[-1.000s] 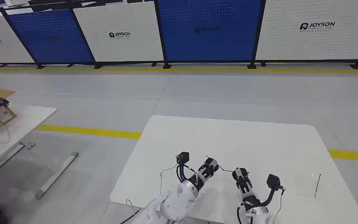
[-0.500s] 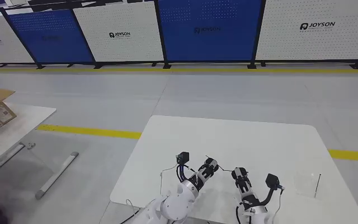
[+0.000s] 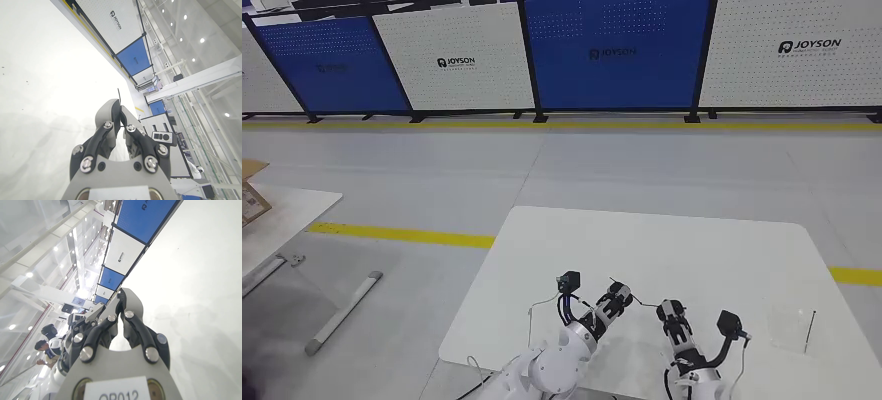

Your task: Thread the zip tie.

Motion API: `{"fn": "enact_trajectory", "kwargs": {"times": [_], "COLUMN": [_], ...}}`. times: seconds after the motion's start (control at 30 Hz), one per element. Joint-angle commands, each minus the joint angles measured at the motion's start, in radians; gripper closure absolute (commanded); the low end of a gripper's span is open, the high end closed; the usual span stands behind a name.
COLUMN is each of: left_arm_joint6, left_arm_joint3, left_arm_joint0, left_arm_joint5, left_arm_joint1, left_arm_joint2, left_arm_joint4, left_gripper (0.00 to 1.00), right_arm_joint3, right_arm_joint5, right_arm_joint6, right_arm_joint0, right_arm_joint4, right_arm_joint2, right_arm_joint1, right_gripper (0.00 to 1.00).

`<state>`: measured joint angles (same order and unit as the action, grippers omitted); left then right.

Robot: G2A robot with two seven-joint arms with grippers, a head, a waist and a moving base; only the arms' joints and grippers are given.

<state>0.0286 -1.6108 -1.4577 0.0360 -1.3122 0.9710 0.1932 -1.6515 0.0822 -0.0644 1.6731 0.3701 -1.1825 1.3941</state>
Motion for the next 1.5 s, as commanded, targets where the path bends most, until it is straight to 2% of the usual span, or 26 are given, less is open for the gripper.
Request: {"fn": "enact_trajectory", "kwargs": {"times": [0.0, 0.47, 1.27, 1.47], "left_arm_joint6": [0.0, 0.0, 0.0, 0.0], "left_arm_joint3": [0.0, 0.0, 0.0, 0.0], "left_arm_joint0": [0.0, 0.0, 0.0, 0.0], "left_arm_joint5": [0.0, 0.0, 0.0, 0.0], "left_arm_joint1": [0.0, 0.0, 0.0, 0.0], "left_arm_joint2": [0.0, 0.0, 0.0, 0.0], "left_arm_joint4": [0.0, 0.0, 0.0, 0.0], "left_gripper": [1.0, 1.0, 1.0, 1.0], "right_arm_joint3": [0.001, -0.001, 0.006, 0.003], "right_arm_joint5": [-0.002, 0.007, -0.013, -0.001], "right_arm_joint6": [0.0, -0.006, 0.0, -0.004], "right_arm_joint0": [-0.002, 0.003, -0.008, -0.003], "right_arm_joint4": [0.0, -0.011, -0.007, -0.018], "right_arm_joint2": [0.002, -0.003, 0.012, 0.005], "right_arm_joint1": [0.0, -0.001, 0.0, 0.0], "right_gripper": [1.0, 1.0, 1.0, 1.0]}}
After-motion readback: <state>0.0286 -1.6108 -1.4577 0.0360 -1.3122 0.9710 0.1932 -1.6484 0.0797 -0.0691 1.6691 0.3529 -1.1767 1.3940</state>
